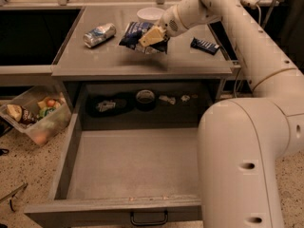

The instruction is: Pick blue chip bag from top drawer and place on counter

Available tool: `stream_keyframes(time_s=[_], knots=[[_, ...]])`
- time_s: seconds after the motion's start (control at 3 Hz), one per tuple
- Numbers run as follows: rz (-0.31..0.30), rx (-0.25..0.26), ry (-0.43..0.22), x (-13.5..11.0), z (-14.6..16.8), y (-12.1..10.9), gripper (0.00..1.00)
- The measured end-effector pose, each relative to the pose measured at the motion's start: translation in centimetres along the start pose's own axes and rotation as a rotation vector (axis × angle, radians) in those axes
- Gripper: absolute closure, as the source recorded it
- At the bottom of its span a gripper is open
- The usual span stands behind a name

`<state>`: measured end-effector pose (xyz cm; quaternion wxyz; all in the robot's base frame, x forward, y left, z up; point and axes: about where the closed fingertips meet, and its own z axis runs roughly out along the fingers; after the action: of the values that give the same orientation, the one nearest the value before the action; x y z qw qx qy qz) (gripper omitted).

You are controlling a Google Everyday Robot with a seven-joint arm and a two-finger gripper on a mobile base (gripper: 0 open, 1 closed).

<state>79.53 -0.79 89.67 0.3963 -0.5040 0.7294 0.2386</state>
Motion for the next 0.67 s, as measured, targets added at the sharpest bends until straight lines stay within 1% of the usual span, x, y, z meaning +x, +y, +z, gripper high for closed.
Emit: stream_keyframes(time_s=[0.33,0.67], knots=[[0.084,-0.055,0.024,2.19,3.84,-0.12,1.0],[0.084,-0.055,0.024,1.8,3.57,-0.15,0.81]])
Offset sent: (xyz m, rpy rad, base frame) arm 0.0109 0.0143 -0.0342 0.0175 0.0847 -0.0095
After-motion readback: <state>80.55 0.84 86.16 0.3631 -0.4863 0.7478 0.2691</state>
